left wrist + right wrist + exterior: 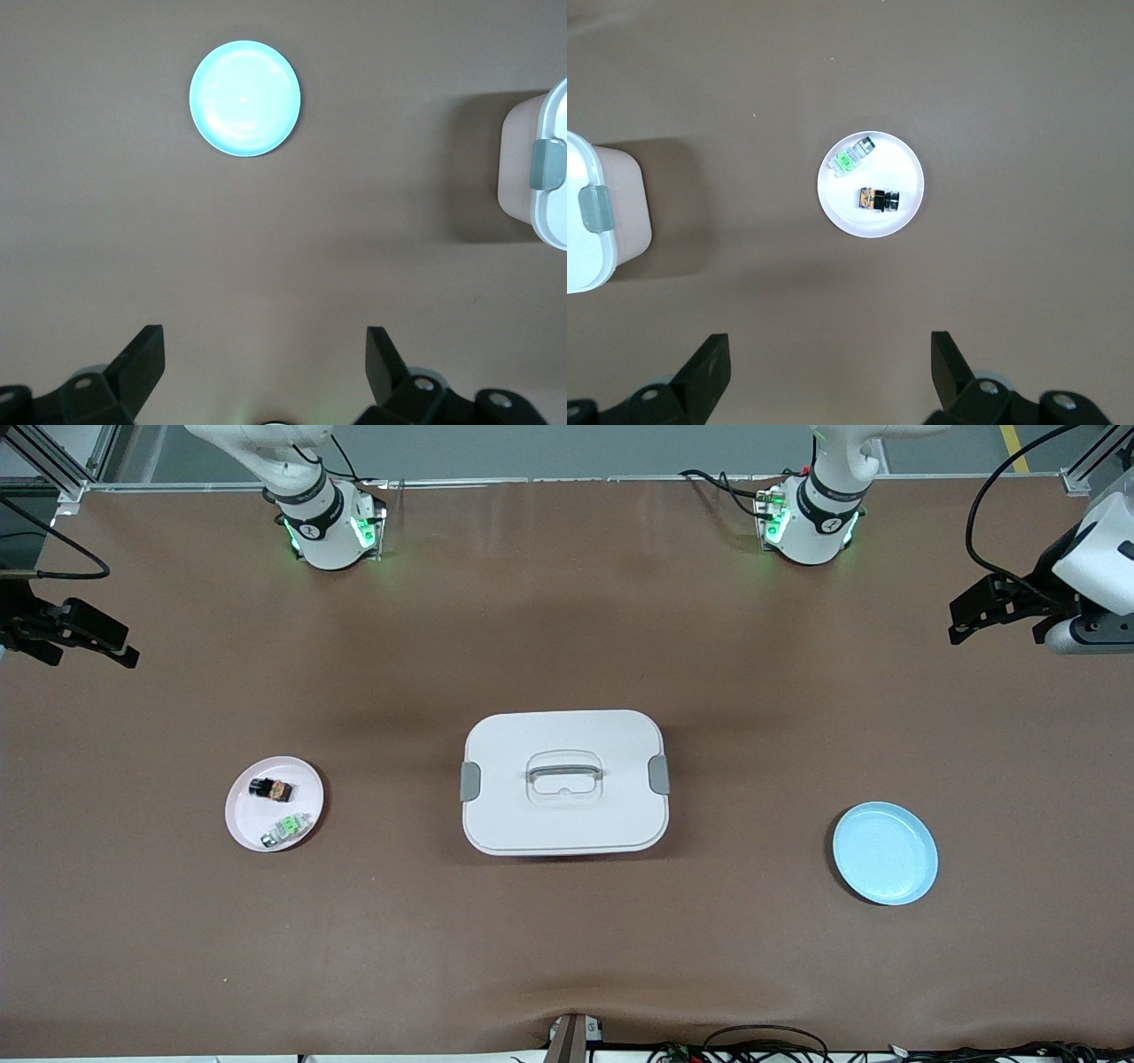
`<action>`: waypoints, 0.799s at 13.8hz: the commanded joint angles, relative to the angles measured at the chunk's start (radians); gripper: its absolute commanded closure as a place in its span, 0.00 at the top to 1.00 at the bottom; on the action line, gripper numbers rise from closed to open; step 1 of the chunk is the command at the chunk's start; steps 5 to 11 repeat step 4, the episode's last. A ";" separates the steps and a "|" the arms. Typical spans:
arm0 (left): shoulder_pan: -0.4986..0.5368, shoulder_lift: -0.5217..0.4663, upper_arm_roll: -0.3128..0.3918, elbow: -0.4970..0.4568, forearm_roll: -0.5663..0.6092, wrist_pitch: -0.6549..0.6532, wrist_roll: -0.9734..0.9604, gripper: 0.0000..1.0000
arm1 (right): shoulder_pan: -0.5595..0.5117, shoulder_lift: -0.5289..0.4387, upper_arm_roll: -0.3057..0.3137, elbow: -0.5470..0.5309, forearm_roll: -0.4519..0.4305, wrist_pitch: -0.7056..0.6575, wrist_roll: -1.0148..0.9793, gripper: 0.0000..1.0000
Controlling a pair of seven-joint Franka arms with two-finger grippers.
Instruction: Transfer orange switch to right arm and place
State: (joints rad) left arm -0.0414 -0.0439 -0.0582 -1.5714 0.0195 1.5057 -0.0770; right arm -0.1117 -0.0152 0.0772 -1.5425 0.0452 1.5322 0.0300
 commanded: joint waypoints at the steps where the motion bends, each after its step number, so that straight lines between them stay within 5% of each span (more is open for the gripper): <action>1: 0.006 -0.002 -0.003 0.013 -0.009 0.004 0.022 1.00 | 0.003 -0.023 -0.005 -0.022 -0.007 0.000 -0.013 1.00; 11: -0.003 0.010 -0.005 0.025 -0.009 -0.004 0.017 1.00 | 0.003 -0.022 -0.005 -0.022 -0.007 0.000 -0.013 1.00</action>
